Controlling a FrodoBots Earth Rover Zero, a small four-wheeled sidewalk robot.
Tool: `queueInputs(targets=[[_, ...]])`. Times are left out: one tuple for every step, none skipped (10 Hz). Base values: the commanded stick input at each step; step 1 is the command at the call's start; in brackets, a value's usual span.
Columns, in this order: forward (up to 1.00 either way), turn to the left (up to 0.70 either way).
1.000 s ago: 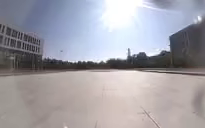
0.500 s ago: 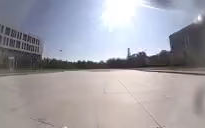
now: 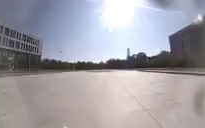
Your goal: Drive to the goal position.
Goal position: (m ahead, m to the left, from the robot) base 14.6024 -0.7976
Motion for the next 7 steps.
queueInputs(targets=[[0.70,0.00],[0.70,0.00],[0.70,0.00],[0.70,0.00],[0.70,0.00],[0.70,0.00],[0.70,0.00]])
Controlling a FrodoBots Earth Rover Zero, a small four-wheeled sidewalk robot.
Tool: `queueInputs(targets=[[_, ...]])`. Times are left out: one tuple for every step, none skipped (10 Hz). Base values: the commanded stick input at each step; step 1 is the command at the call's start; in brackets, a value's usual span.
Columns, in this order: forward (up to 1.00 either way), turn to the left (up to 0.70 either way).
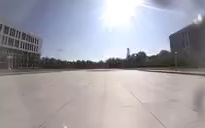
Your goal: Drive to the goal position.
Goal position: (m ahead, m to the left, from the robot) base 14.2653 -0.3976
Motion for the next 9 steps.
queueInputs(targets=[[0.70,0.00],[0.70,0.00],[0.70,0.00],[0.70,0.00],[0.70,0.00],[0.70,0.00],[0.70,0.00],[0.70,0.00],[0.70,0.00]])
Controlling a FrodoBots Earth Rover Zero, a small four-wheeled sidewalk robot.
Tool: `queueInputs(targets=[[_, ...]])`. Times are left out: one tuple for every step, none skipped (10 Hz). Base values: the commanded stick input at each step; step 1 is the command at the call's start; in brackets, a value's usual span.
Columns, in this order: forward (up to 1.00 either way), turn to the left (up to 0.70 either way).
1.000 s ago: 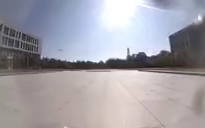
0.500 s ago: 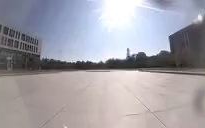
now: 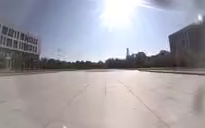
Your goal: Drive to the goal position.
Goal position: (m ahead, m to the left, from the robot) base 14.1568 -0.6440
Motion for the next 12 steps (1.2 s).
queueInputs(targets=[[0.70,0.00],[0.70,0.00],[0.70,0.00],[0.70,0.00],[0.70,0.00],[0.70,0.00],[0.70,0.00],[0.70,0.00],[0.70,0.00],[0.70,0.00],[0.70,0.00],[0.70,0.00]])
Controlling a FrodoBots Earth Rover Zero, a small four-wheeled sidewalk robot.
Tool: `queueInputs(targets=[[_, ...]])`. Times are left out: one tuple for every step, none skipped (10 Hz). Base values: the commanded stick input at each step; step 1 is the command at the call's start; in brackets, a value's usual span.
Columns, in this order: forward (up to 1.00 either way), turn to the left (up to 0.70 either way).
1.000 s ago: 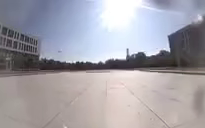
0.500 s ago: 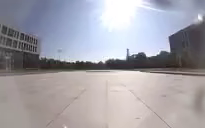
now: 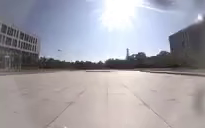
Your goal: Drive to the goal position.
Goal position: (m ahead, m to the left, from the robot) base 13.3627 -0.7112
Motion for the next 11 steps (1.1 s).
queueInputs(targets=[[0.70,0.00],[0.70,0.00],[0.70,0.00],[0.70,0.00],[0.70,0.00],[0.70,0.00],[0.70,0.00],[0.70,0.00],[0.70,0.00],[0.70,0.00],[0.70,0.00]])
